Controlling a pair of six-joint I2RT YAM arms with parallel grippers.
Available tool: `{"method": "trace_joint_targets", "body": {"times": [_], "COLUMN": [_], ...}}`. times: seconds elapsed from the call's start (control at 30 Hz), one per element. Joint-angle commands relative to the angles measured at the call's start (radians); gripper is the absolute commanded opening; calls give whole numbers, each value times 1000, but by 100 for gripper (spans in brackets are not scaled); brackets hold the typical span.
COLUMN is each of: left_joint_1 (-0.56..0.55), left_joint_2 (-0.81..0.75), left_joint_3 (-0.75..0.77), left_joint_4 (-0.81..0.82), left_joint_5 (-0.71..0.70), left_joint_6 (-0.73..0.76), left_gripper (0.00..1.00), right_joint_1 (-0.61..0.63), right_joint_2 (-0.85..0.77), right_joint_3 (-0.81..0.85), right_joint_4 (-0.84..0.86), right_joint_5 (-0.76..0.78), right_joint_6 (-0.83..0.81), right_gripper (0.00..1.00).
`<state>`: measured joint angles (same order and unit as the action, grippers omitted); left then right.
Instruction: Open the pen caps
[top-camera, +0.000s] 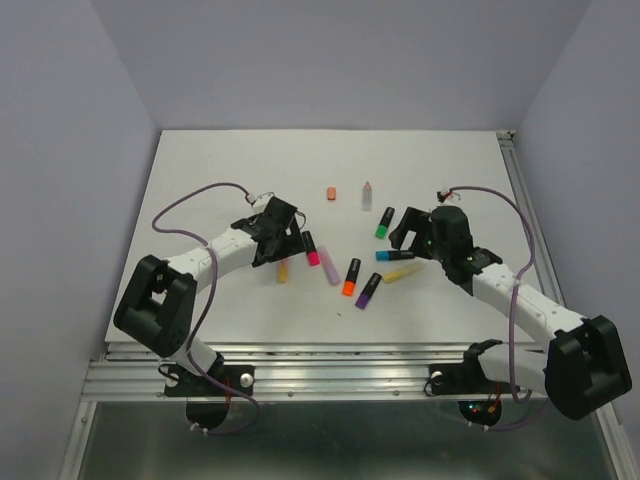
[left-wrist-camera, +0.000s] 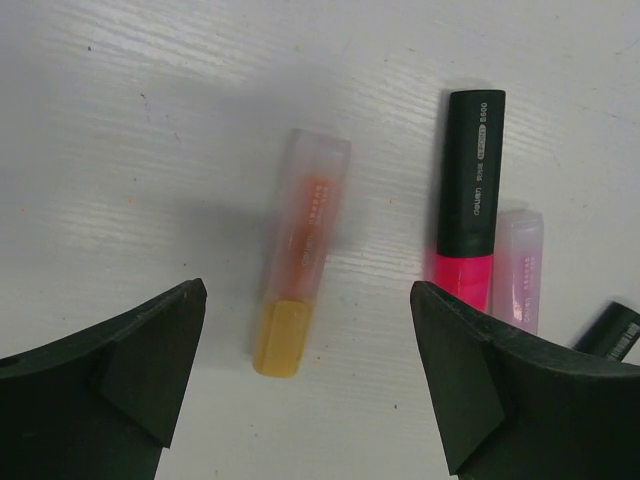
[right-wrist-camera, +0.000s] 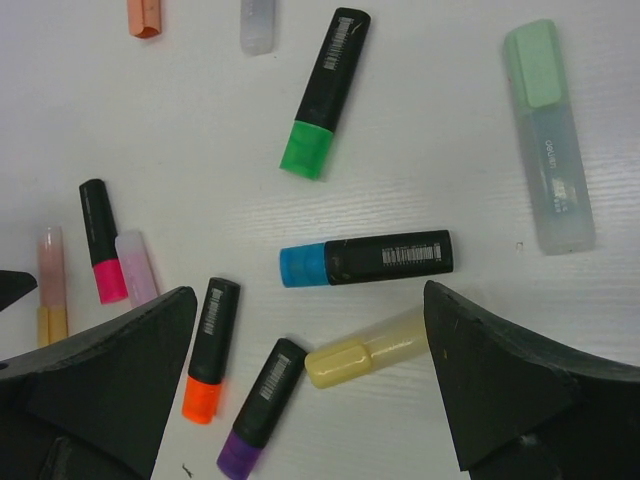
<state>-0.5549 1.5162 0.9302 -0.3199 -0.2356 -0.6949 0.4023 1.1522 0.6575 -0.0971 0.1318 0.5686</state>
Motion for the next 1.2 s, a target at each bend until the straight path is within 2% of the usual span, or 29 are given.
{"method": "trace_joint_targets", "body": {"times": [0.0, 0.23, 0.37, 0.43, 0.47, 0.5, 0.57, 0.6, 0.87, 0.97, 1.07, 1.17], "left_joint_1": [0, 0, 0, 0, 0, -2, 0, 0, 0, -2, -16, -74], "left_joint_2": [27, 145, 176, 190, 194, 202, 205, 199, 69, -40, -157, -244], "left_joint_3": [2, 33, 42, 42, 42, 41, 41, 39, 30, 10, -14, -19], "left_joint_4": [5, 16, 31, 44, 44, 47, 35, 30, 22, 36, 87, 128], "left_joint_5": [-30, -28, -18, -21, -21, -27, -54, -65, -88, -79, -41, -41], "left_joint_6": [-31, -14, -3, 1, 3, 3, -11, -17, -57, -96, -138, -182], "left_gripper": [94, 82, 71, 61, 55, 31, 13, 1, 0, 0, 0, 0], "right_joint_1": [1, 3, 3, 3, 3, 3, 3, 3, 3, 3, 9, 58], "right_joint_2": [-26, -43, -51, -58, -62, -74, -83, -92, -121, -121, -109, -83], "right_joint_3": [14, 4, 1, 1, -1, -4, -10, -16, -55, -73, -81, -87], "right_joint_4": [-2, -10, -13, -15, -15, -7, 3, 17, 140, 201, 267, 356], "right_joint_5": [15, 20, 15, 3, -9, -18, -76, -157, -547, -683, -754, -762], "right_joint_6": [2, -1, -3, -4, -4, -6, -15, -25, -47, -33, 20, 68], "right_gripper": [100, 100, 100, 100, 100, 100, 100, 100, 100, 100, 100, 100]}}
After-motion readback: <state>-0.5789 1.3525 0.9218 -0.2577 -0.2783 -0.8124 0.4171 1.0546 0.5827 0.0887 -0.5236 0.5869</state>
